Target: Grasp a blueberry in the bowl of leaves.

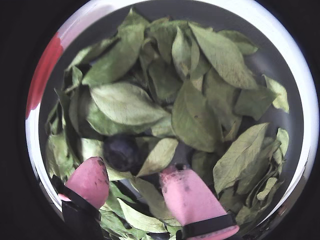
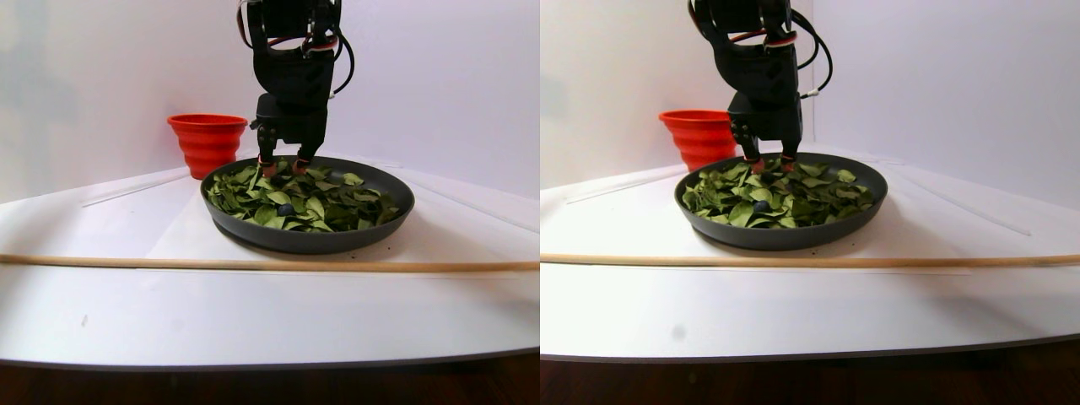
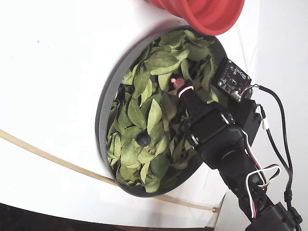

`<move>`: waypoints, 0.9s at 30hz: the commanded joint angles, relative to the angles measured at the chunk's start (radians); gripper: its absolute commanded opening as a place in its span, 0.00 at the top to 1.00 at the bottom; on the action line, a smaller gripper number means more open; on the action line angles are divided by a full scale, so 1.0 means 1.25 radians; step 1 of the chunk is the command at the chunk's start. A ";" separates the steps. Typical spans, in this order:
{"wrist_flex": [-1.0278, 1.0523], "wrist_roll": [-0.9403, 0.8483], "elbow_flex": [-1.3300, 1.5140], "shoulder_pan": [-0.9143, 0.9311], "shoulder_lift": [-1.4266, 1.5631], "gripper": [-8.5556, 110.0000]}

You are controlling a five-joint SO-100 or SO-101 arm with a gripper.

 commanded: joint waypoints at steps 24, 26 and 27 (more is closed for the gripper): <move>-0.056 0.070 -0.074 -0.006 -0.026 0.75; -0.061 0.074 -0.080 -0.006 -0.034 0.75; -0.063 0.077 -0.083 -0.007 -0.038 0.75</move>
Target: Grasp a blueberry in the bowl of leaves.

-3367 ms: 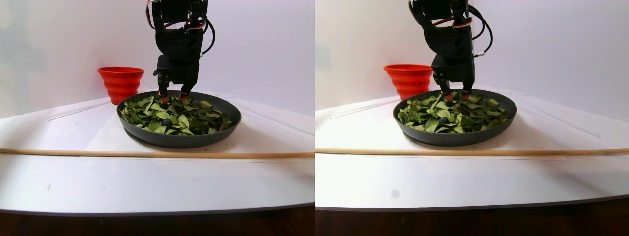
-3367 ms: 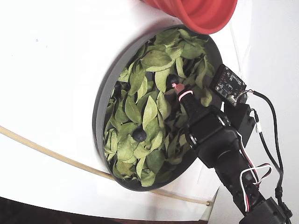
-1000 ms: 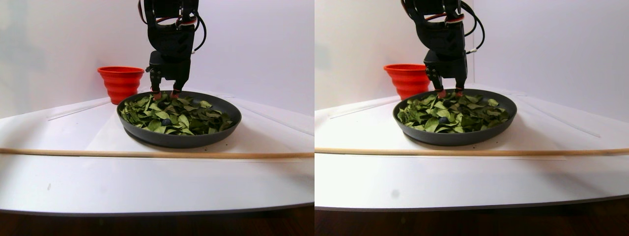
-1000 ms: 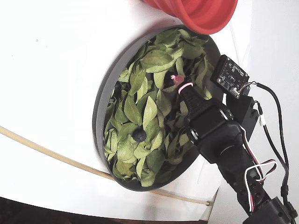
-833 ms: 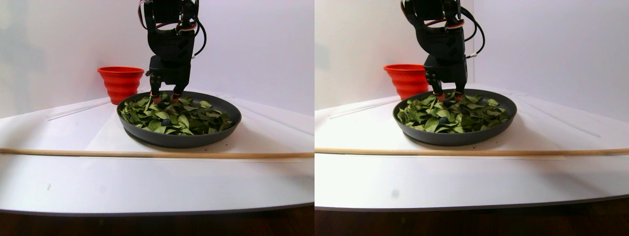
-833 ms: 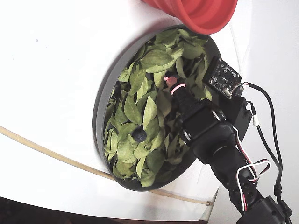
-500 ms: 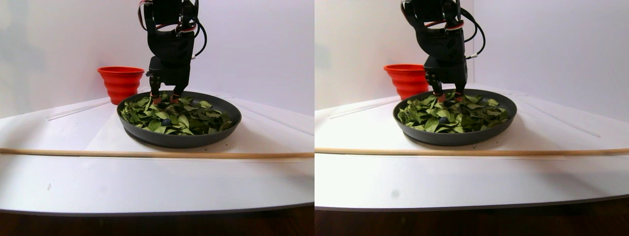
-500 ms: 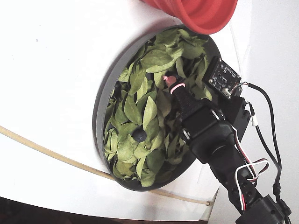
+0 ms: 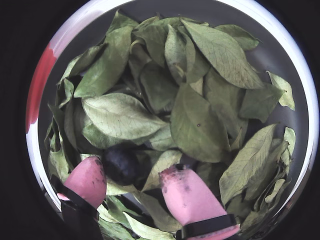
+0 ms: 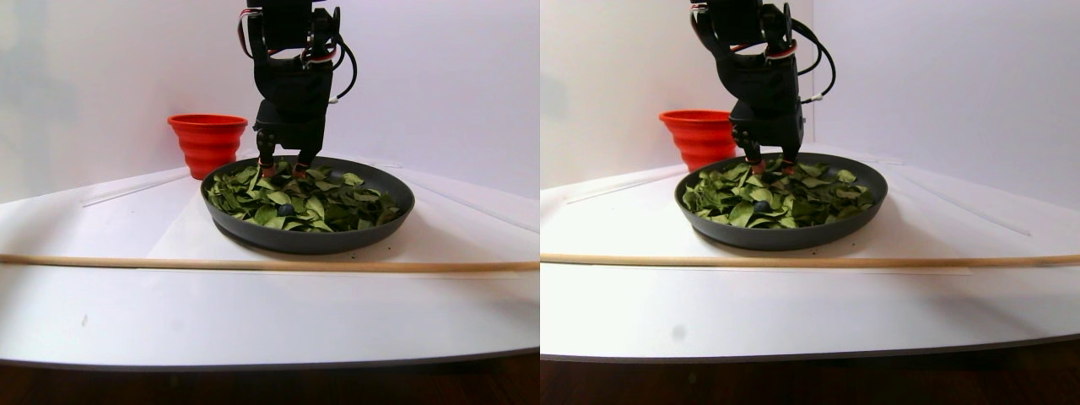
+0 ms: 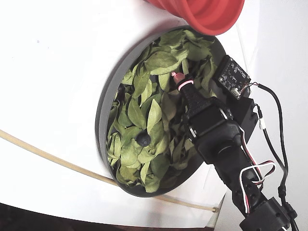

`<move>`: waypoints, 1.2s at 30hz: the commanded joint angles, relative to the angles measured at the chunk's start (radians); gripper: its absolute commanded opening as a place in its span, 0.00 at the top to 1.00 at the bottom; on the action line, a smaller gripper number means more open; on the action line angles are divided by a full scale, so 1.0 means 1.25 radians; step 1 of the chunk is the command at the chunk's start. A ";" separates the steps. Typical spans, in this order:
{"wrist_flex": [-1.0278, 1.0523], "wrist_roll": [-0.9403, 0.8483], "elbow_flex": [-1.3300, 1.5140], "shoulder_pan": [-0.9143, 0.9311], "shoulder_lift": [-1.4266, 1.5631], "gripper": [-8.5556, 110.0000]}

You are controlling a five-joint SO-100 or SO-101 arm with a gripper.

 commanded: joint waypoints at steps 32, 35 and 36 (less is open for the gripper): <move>-0.063 0.011 -0.049 -0.009 -0.038 0.76; -0.063 0.007 -0.050 -0.007 -0.040 0.77; -0.063 0.006 -0.050 -0.007 -0.043 0.77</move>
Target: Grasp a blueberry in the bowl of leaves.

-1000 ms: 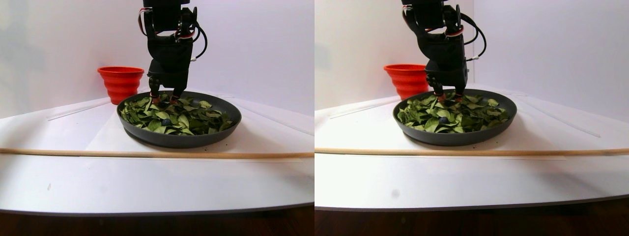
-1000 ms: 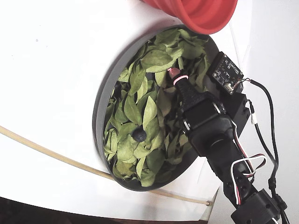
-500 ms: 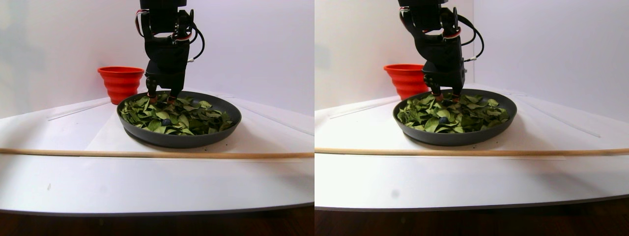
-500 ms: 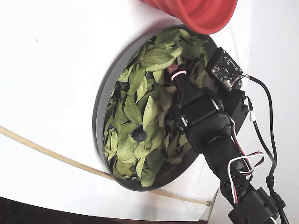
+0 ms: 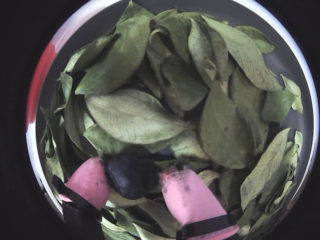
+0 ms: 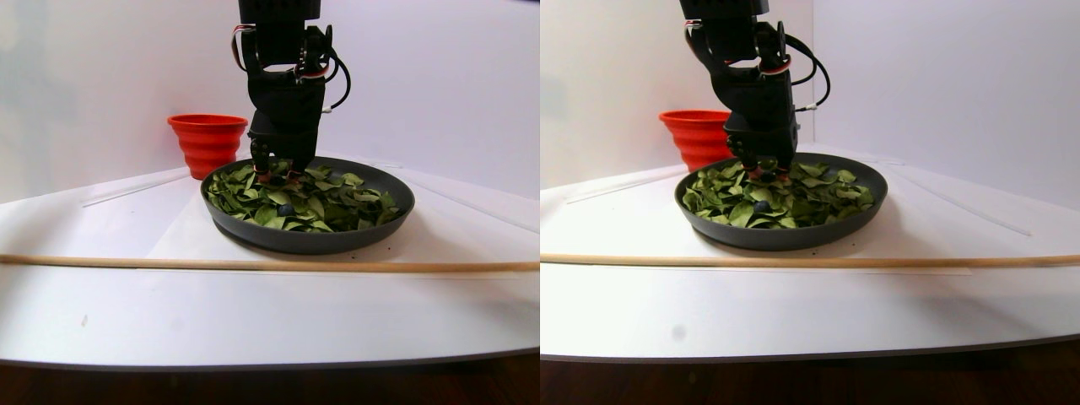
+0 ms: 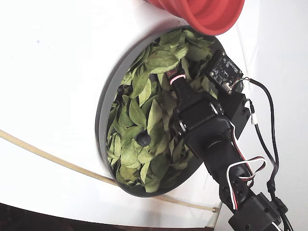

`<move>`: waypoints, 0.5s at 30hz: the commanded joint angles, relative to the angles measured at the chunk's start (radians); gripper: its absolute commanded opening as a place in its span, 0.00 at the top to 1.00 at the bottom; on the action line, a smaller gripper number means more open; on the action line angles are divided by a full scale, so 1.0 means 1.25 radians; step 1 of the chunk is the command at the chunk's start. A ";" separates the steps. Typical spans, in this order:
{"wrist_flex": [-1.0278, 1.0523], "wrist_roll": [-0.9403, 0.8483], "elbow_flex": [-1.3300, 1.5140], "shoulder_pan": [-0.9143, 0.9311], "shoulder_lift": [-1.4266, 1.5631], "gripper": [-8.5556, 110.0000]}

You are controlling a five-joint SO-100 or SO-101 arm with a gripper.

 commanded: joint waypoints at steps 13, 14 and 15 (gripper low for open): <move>-0.011 -0.016 -0.034 0.013 0.010 0.82; -0.011 -0.016 -0.034 0.013 0.011 0.82; -0.011 -0.016 -0.034 0.012 0.012 0.82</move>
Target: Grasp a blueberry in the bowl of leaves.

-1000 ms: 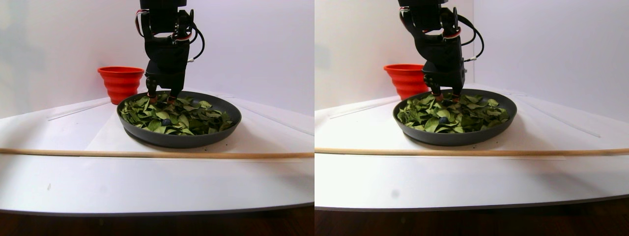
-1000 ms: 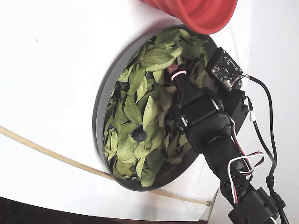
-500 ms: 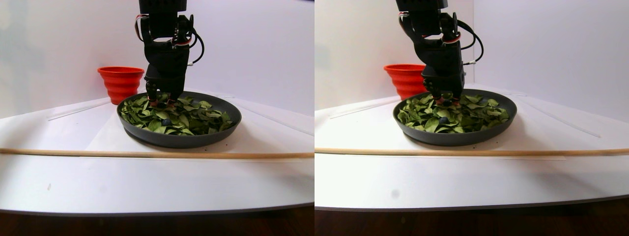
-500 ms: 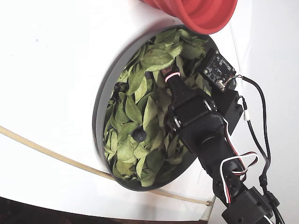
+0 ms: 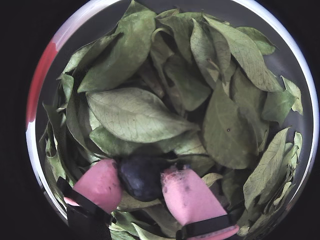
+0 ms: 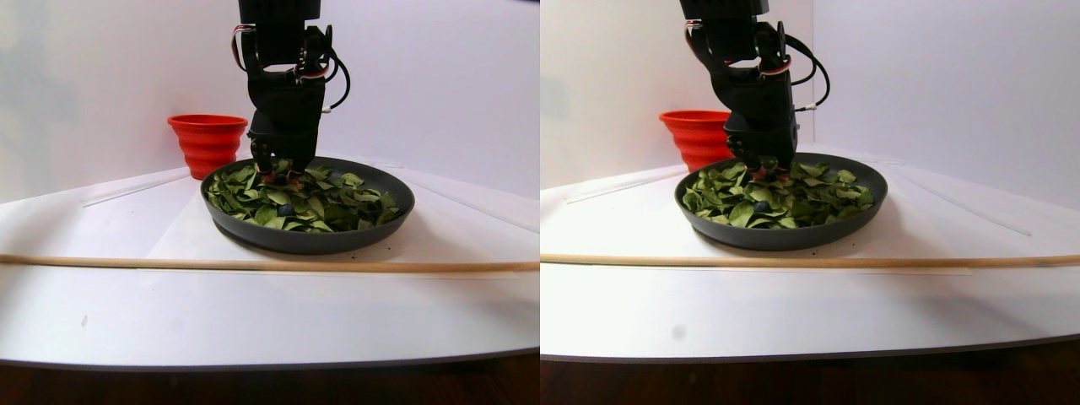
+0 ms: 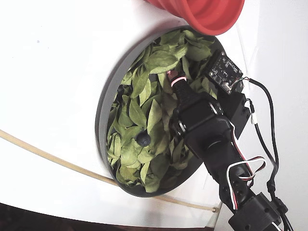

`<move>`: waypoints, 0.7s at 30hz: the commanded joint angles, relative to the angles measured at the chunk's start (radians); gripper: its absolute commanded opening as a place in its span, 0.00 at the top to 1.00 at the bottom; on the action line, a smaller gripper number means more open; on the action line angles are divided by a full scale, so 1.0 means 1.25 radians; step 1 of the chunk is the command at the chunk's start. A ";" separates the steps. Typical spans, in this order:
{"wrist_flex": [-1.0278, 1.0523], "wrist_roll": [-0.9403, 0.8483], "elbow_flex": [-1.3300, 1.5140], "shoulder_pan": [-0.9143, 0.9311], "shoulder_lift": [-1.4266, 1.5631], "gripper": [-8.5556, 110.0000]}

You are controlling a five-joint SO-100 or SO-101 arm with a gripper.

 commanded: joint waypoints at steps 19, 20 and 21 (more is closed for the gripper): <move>-0.005 -0.013 0.021 0.001 0.139 0.83; -0.004 -0.013 0.023 0.001 0.145 0.83; -0.001 -0.013 0.026 0.000 0.150 0.83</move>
